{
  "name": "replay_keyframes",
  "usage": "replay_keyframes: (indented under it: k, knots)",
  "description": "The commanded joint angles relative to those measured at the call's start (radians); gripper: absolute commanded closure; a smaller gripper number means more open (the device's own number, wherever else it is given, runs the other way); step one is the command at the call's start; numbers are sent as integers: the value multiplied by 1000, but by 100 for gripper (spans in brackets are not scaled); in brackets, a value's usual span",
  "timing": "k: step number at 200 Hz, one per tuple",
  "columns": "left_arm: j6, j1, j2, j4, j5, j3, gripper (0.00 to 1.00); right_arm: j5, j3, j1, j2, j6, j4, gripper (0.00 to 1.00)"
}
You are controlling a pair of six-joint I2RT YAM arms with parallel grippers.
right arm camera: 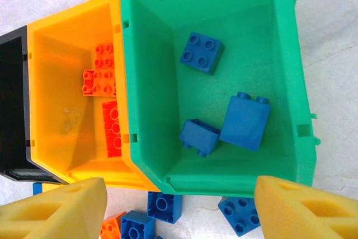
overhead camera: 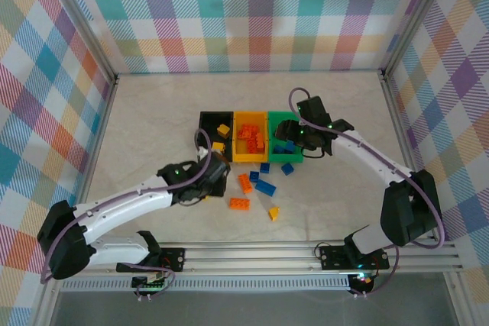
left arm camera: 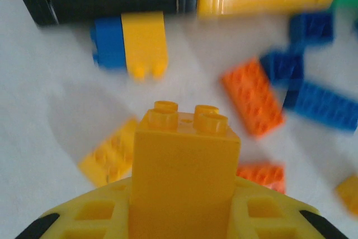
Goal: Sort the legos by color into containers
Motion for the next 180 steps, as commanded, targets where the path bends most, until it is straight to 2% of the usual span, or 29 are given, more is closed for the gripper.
replay_keyframes:
  k: [1,28,62,96,122,149,180]
  knots:
    - [98,115,99,36,-26,112,71,-15,-28,-5,-32,19,20,29]
    - [157,225,286,82,-11,267,73,-20,-50,-7,-49,21,14,29]
    - [198,290,498,81,-8,452,74,-35,-80,-7,-93,16,8,29]
    - [213,314,605,57,2,562,62,-120,-118,-7,-148,3,42,28]
    - [210,311,581,57,39,572,44,-188,-143,-7,-184,-7,64,28]
    - [203,278,476,52,70,514,28,-234,-166,-7,-218,-9,76,28]
    - [156,194,293,42,83,344,18,-300,-186,-6,-245,-12,94,28]
